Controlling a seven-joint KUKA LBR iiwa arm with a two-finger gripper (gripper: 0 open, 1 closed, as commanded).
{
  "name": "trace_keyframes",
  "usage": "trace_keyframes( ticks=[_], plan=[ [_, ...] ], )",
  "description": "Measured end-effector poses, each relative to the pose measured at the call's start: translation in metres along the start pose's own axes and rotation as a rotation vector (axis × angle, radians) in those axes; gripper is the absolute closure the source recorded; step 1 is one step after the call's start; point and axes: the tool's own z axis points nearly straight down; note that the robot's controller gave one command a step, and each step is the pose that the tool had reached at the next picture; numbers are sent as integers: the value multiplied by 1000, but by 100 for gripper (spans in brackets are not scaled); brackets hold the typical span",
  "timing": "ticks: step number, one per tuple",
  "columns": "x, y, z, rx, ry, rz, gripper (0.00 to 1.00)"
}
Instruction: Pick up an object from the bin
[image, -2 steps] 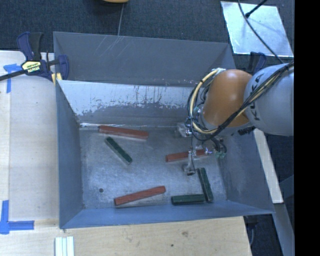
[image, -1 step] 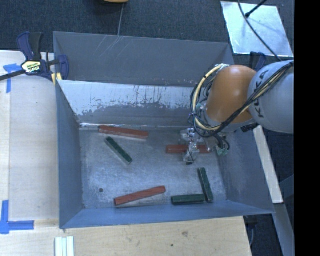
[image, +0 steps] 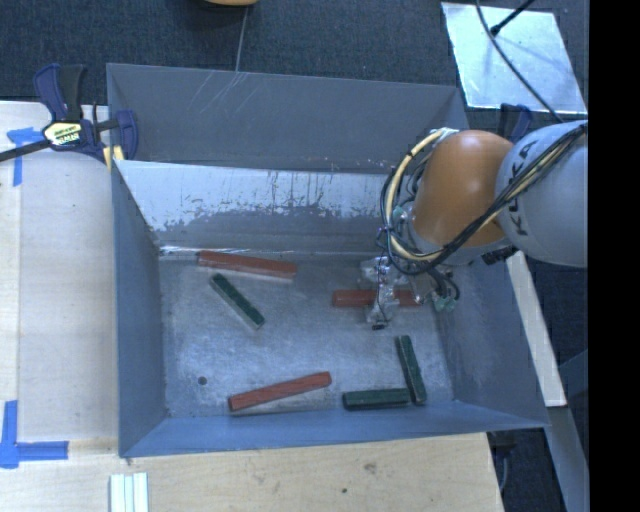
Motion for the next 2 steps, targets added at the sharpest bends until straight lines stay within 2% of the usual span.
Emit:
trace_keyframes(
  ticks=[1, 2],
  plan=[
    [2, 0, -5, -1, 6, 0, 100],
    [3, 1, -25, -2, 13, 1, 100]
  ],
)
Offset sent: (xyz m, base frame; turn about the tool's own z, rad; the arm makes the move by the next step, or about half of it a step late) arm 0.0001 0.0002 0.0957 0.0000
